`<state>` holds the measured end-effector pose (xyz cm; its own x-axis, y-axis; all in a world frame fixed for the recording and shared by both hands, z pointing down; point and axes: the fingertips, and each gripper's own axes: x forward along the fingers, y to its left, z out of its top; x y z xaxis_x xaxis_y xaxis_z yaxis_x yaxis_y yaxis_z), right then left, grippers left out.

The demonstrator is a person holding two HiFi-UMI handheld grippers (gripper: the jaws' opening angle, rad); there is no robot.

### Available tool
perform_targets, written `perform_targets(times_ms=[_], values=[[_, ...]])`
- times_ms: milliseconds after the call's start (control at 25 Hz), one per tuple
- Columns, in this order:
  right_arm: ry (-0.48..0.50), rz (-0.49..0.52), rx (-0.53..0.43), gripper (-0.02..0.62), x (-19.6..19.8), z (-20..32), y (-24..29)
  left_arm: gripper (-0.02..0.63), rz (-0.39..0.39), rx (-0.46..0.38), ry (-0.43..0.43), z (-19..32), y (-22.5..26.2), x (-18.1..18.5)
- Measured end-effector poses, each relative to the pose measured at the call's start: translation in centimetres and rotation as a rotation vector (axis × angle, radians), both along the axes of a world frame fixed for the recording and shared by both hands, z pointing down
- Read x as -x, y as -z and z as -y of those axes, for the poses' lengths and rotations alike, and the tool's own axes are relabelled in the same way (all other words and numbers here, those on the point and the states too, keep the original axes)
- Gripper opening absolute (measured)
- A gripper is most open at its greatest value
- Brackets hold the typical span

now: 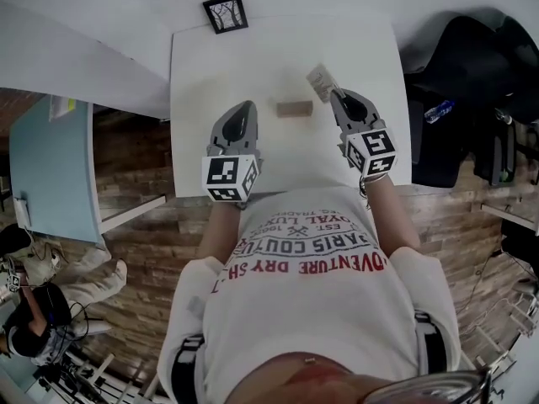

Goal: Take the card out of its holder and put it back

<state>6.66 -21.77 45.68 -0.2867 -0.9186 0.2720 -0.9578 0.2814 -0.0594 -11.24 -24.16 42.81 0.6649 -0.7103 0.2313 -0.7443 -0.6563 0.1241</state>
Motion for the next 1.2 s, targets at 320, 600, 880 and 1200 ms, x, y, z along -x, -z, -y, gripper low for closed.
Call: perform_targets(times_ms=[320,600,880,1200], values=[[-0.149,0.042,0.056,0.035,-1.7,-0.8,-1.3,0.025,-0.030,0.012,-0.007,0.4,-0.2,-0.1],[-0.150,0.005,0.064,0.035,-1.9,-0.4,-1.3,0.025,-0.012,-0.010,-0.017,0.6,-0.1,-0.5],[-0.113,0.004,0.071,0.035,-1.6,0.3,-1.5,0.025,-0.045,0.014,0.015,1.5,-0.3,-0.2],[-0.056,0.004,0.063,0.035,-1.6,1.9,-1.9,0.025,-0.048,0.041,0.024,2.4,-1.3,-0.1]])
